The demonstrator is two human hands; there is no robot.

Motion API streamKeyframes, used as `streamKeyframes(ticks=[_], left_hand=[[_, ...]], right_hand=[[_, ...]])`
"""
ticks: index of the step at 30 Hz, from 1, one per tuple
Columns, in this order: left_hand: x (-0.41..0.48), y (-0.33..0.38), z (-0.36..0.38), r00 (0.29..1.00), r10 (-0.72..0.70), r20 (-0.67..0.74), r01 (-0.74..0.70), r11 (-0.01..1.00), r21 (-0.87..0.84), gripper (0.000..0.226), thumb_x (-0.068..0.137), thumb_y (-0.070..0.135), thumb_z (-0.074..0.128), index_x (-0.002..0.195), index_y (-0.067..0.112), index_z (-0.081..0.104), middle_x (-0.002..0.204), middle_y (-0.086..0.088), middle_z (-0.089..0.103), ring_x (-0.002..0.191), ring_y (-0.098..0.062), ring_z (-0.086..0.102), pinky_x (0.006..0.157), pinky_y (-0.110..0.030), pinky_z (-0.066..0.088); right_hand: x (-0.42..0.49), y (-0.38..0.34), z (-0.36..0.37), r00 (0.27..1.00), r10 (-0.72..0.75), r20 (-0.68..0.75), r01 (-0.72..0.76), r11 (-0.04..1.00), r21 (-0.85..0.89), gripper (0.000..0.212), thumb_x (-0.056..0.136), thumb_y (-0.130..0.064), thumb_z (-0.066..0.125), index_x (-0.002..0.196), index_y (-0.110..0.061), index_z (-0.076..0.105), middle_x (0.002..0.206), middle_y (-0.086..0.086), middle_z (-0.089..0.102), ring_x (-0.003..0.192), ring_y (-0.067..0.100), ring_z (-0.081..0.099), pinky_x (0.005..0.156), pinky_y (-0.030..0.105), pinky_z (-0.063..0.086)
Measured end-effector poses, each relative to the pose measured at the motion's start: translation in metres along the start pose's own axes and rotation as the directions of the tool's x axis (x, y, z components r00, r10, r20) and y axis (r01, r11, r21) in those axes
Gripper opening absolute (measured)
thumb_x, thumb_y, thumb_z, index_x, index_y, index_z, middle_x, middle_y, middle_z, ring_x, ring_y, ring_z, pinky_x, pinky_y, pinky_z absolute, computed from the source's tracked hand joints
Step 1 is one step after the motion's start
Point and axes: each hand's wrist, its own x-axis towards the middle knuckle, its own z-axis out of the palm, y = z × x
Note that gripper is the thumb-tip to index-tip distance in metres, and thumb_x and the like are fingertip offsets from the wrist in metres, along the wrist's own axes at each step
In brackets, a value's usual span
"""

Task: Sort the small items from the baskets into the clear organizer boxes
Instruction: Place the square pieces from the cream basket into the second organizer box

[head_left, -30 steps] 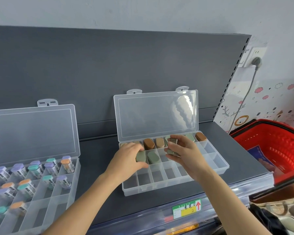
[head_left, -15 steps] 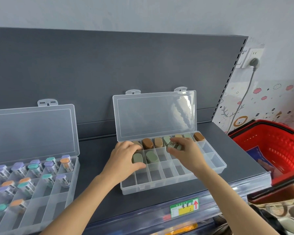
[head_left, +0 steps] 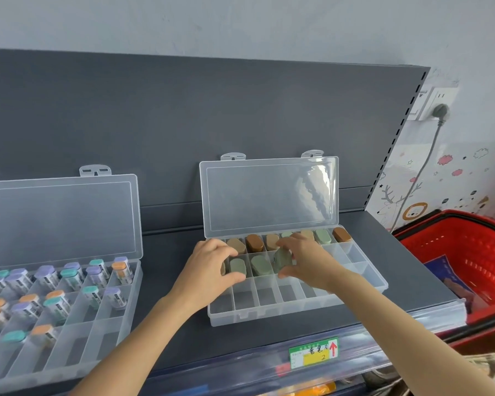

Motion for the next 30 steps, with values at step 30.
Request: streamKeyframes(ticks=[30], left_hand=[[-0.080,-0.016,-0.048,0.948,-0.223,-0.229,0.262,0.952,0.157,0.060,0.091,0.050,0.052,0.143,0.025,0.037,0.148,0.010,0.035,0.137,-0.008,0.028,0.110,-0.021,0.024]], right_hand=[[-0.003,-0.077,0.042,0.936,-0.315,-0.156,0.340,0.924,0.174,0.028,0.092,-0.018,0.059,0.120,-0.014,0.062,0.114,-0.005,0.055,0.095,0.019,0.060,0.081,0.017,0.043]])
